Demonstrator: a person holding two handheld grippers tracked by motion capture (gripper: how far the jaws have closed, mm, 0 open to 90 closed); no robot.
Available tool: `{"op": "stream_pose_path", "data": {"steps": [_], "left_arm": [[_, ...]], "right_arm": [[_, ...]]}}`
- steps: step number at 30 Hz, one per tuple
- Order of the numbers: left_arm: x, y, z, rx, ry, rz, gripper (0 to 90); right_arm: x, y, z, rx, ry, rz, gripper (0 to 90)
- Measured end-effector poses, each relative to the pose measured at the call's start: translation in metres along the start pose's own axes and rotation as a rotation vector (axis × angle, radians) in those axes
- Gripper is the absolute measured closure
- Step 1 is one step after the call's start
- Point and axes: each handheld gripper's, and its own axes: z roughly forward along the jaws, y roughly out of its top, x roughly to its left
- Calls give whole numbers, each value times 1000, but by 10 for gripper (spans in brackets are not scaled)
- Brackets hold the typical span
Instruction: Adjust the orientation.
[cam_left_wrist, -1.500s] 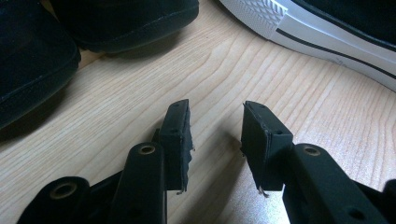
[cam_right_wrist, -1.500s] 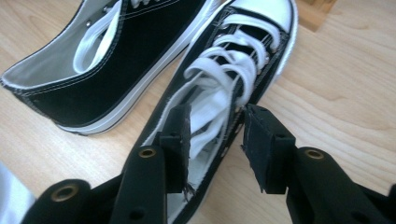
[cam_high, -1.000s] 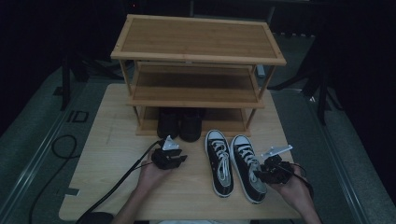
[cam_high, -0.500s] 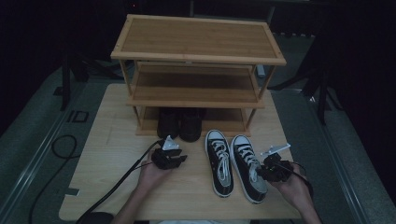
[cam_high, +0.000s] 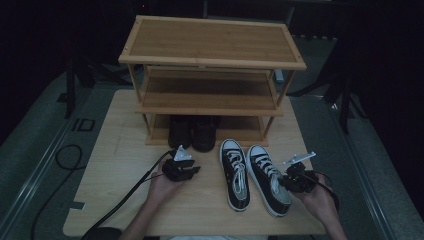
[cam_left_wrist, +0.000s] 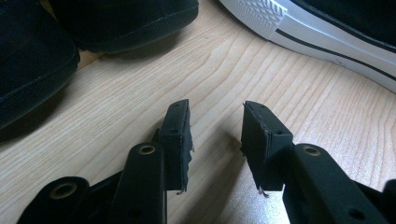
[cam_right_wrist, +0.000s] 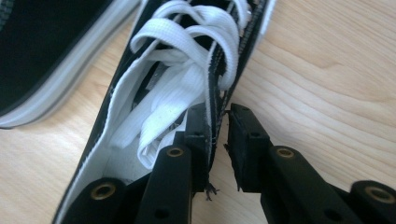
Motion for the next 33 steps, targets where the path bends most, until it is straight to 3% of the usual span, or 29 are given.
{"op": "stream_pose_path", "data": {"steps": [3, 6, 17, 33], "left_arm": [[0, 0, 0, 0, 1, 1, 628], [0, 0, 0, 0, 0, 0, 628], [0, 0, 1, -3, -4, -6, 628], [1, 0, 1, -3, -7, -8, 628]], "right_arm": [[-6, -1, 0, 6, -21, 4, 791], [-9, 0, 0, 10, -12, 9, 794], [-5, 10, 12, 47, -14, -18, 860], [-20, 6, 4, 4, 17, 27, 881]]}}
